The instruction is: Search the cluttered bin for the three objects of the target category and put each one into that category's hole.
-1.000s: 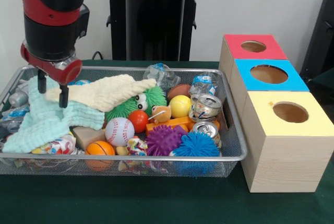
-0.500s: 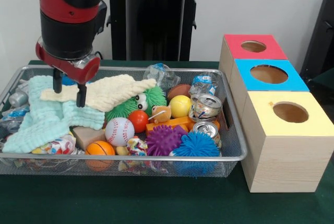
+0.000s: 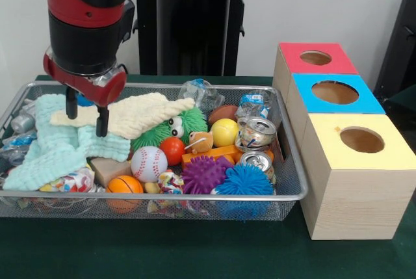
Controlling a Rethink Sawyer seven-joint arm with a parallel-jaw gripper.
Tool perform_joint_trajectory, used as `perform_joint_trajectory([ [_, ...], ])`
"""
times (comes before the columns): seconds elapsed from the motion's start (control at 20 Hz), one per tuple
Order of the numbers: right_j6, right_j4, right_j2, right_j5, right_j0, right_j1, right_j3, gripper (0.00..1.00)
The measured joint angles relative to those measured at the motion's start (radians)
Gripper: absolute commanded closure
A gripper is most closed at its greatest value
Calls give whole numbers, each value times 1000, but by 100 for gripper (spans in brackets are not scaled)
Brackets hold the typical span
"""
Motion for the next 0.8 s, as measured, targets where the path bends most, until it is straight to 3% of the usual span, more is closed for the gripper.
perform_joint_trajectory([
  [0.8, 26, 42, -2, 0, 35, 89, -12, 0],
])
